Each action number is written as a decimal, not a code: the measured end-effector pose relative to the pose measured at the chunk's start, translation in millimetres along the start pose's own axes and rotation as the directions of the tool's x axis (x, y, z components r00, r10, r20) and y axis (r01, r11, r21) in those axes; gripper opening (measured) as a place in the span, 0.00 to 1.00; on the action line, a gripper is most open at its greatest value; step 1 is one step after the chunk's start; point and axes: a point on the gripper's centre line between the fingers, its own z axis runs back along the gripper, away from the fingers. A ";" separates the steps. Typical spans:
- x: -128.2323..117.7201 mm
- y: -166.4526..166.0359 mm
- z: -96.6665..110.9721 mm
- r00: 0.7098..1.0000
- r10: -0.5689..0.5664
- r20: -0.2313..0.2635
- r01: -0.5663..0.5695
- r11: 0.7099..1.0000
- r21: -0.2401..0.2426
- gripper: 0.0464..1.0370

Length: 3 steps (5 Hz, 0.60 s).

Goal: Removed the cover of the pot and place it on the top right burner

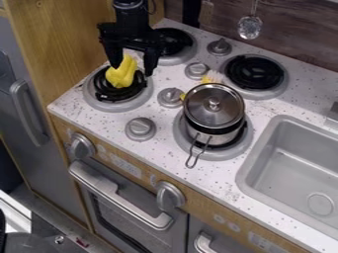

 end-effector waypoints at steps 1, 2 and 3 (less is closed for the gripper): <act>-6.4 -1.5 -12.8 0.999 0.001 -0.039 -0.001 1.000 -0.006 0.96; -8.8 -22.4 -17.2 0.998 -0.048 -0.048 0.048 0.999 -0.018 0.96; -16.8 -48.7 -20.9 0.993 -0.091 -0.071 0.088 0.995 -0.044 0.96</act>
